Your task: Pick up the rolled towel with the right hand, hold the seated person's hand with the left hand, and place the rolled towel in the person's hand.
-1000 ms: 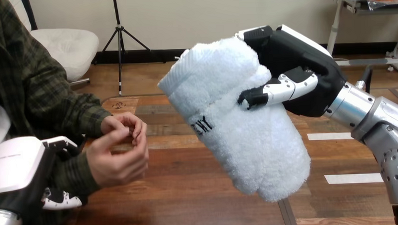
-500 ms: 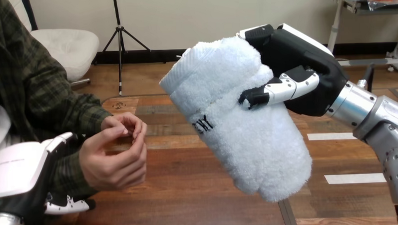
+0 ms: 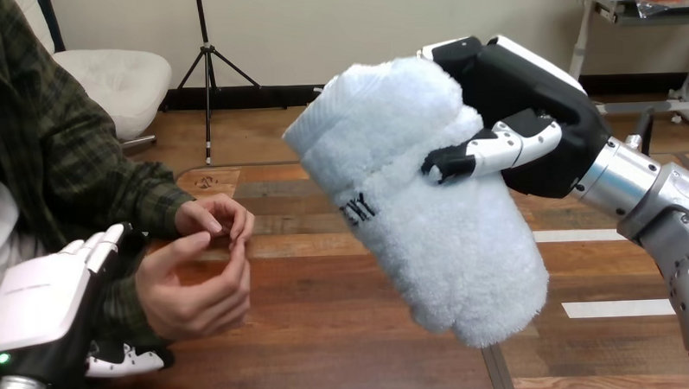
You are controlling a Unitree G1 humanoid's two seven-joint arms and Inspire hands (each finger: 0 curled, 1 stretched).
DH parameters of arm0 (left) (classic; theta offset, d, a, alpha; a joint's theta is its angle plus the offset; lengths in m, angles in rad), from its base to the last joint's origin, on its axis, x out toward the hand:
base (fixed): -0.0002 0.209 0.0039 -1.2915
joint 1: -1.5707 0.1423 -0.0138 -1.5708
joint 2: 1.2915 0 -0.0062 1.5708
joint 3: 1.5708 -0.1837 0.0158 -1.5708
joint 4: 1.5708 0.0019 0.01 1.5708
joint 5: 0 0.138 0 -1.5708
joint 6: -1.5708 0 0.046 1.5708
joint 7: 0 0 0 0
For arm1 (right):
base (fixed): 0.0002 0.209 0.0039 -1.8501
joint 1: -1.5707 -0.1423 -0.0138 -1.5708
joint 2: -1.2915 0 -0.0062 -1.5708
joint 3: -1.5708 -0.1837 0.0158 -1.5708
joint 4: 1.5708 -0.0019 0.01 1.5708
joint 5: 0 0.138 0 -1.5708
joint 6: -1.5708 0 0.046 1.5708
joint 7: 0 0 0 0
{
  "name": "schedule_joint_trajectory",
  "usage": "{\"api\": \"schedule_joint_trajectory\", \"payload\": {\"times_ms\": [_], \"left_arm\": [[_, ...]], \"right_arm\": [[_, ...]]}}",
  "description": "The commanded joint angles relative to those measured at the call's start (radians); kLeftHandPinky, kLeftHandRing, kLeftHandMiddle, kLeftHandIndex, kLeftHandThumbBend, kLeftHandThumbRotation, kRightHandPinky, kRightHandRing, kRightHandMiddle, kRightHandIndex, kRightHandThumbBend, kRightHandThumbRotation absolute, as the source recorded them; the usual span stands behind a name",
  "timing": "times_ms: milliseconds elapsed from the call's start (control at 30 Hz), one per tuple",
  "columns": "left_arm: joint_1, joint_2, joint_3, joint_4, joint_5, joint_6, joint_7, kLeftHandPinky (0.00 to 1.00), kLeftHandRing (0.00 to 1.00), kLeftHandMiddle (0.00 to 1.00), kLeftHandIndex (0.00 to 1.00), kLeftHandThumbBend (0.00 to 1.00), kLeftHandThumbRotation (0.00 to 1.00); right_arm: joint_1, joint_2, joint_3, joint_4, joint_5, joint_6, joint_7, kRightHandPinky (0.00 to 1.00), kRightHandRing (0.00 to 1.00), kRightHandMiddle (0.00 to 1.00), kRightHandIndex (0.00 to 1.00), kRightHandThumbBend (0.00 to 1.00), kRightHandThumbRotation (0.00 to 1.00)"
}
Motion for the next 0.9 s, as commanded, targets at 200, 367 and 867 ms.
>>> {"api": "schedule_joint_trajectory", "payload": {"times_ms": [200, 367, 867], "left_arm": [[-0.043, -0.060, -0.044, 0.049, 0.036, 0.013, 0.121, 0.80, 0.84, 0.85, 0.90, 1.00, 0.25], [-0.059, -0.078, -0.050, 0.087, 0.035, -0.013, 0.209, 0.70, 0.75, 0.78, 0.83, 1.00, 0.12], [-0.085, -0.113, -0.046, 0.147, -0.019, -0.103, 0.357, 0.47, 0.50, 0.54, 0.56, 0.98, 0.00]], "right_arm": [[-0.072, -0.027, -0.052, -0.057, 0.046, 0.019, -0.019, 0.09, 0.15, 0.23, 0.28, 0.82, 0.00], [-0.071, -0.029, -0.056, -0.065, 0.044, 0.030, -0.028, 0.09, 0.15, 0.23, 0.28, 0.82, 0.00], [-0.102, -0.022, -0.028, -0.009, 0.019, 0.013, -0.014, 0.08, 0.14, 0.21, 0.26, 0.80, 0.00]]}}
